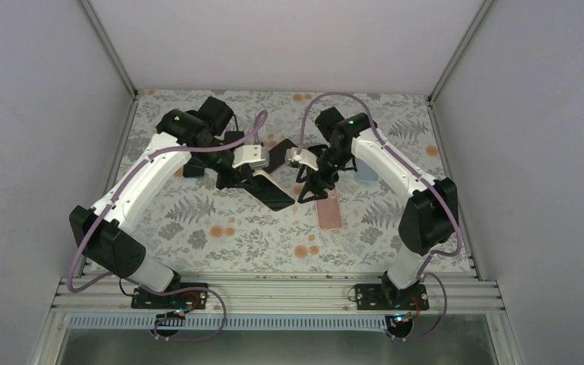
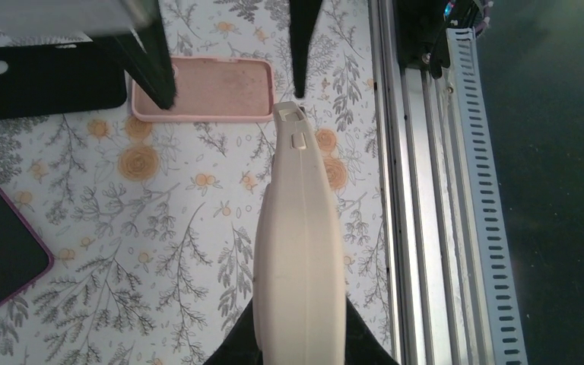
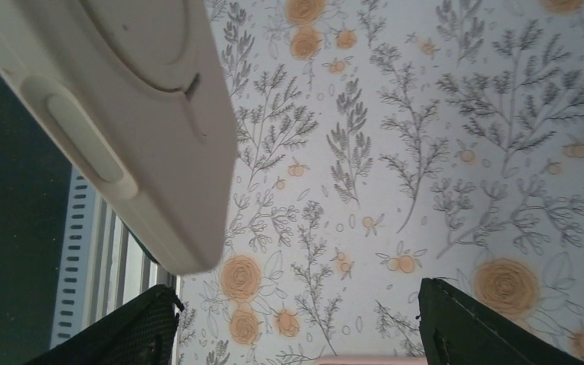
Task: Take the phone out of the phone case
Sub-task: Remove the phone case from the phone.
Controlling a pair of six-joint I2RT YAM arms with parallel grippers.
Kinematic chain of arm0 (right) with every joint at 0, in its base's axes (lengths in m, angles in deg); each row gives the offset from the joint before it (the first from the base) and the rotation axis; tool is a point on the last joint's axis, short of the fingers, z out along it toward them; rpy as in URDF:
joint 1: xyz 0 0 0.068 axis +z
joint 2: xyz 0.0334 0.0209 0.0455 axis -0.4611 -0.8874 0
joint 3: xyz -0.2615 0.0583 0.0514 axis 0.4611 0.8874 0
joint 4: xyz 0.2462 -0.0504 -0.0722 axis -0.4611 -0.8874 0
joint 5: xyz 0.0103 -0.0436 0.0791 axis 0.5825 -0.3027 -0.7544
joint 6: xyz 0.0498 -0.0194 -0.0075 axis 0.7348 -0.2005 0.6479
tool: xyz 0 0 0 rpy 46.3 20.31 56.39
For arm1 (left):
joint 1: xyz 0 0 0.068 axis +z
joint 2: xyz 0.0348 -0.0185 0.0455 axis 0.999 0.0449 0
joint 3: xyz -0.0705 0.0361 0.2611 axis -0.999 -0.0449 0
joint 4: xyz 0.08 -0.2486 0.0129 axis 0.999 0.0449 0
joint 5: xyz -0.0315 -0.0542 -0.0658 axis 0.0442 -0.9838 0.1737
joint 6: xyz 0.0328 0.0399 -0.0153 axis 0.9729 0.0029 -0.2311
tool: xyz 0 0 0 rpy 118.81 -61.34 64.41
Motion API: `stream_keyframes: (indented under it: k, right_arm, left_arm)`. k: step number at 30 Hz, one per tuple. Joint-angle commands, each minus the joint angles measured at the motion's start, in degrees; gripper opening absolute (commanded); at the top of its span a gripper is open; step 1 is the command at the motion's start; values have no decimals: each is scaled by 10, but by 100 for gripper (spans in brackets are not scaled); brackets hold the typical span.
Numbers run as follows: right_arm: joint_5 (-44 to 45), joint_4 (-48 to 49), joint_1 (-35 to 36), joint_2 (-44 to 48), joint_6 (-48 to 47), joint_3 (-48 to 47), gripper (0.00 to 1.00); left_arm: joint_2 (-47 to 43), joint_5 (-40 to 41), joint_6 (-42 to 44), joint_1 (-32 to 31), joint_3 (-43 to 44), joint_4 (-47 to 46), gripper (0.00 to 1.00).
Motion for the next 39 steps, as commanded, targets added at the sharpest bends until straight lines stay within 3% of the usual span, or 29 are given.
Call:
stream_keyframes:
  k: [1,23,39]
  right_arm:
    - [-22,1,18,3,5,14,78]
    - [-4,53,9,-9,26,-1,70]
    - [32,256,7,-37,193,-47,79]
  left_arm:
    - [4,-31,-11,2,36,-7,2]
    - [-10,-57,-8,2,20,-6,2]
    - [3,-223,46,-30,11,-5,2]
